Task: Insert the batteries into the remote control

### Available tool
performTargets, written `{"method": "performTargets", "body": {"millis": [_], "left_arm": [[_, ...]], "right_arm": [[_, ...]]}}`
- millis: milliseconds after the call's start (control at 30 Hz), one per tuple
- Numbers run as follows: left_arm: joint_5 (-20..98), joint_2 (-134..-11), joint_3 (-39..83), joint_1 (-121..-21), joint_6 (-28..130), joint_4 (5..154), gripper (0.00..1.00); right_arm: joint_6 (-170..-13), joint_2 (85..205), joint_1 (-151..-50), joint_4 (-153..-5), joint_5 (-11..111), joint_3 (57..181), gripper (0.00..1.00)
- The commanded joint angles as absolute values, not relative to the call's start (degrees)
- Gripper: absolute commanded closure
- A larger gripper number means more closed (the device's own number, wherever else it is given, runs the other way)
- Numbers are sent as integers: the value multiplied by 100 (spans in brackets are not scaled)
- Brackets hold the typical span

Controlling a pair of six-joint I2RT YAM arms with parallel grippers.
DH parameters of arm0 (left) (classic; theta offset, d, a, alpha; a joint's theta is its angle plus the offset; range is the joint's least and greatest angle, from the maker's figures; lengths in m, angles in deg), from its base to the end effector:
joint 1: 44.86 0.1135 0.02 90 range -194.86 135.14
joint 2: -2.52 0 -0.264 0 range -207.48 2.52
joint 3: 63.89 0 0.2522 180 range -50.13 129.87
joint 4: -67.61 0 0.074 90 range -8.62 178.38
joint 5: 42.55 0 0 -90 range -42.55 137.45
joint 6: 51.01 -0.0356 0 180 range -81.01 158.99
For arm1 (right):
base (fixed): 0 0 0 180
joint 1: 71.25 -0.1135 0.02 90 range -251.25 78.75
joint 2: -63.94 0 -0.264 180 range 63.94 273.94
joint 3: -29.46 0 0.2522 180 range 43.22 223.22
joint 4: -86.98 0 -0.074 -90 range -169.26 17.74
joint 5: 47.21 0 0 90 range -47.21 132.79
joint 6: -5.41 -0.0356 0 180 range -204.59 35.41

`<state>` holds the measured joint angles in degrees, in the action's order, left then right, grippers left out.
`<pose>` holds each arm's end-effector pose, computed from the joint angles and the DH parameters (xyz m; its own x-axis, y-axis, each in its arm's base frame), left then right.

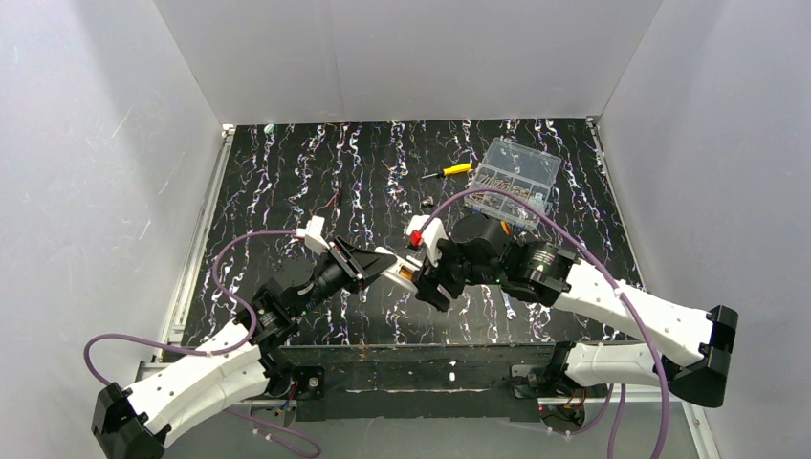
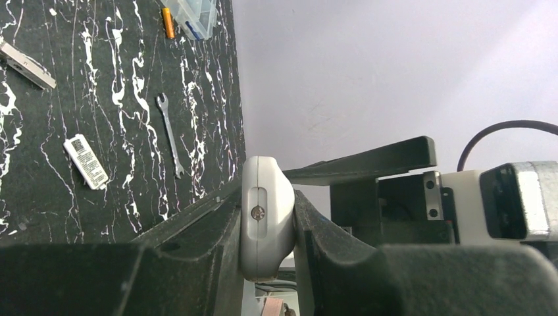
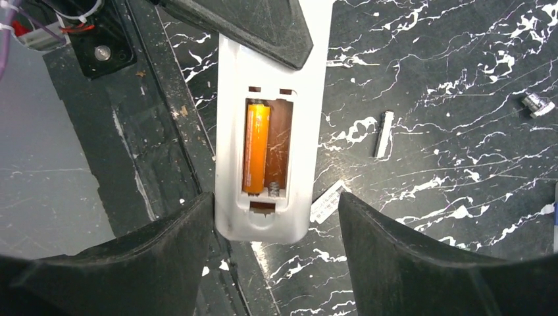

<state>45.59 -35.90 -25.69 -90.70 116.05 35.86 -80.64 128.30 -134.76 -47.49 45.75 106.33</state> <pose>0.1098 -0.1147 0.3339 -0.6360 -0.7433 -0.2074 0.5199 -0.2142 -0.8269 0.1071 0.2191 0.3464 -0.1796 -0.5146 -0.8384 -0.9277 0.3721 -0.0297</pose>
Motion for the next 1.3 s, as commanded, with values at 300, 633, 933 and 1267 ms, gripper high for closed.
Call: {"method": "performTargets", "body": {"millis": [300,633,933,1267], "left_arm": [[4665,-3254,-2878,-9053,11716,3409,100],[4658,-3249,-2854,-9050,11764,3398,100],[4630,-3179,-2783,-9044,11788,3446,100],[4655,-3158,-2795,-9047,11842,3415,100]], "right_arm": [[-10081,12202,-10759,-5032,4366,10307,24],[-10245,13791,-9074,-5752,3884,9995,25],[-10217,15043,-8656,-6042,3580,10324,35],[-10251,15896,-8575,-6291,3371,10458,44]]}}
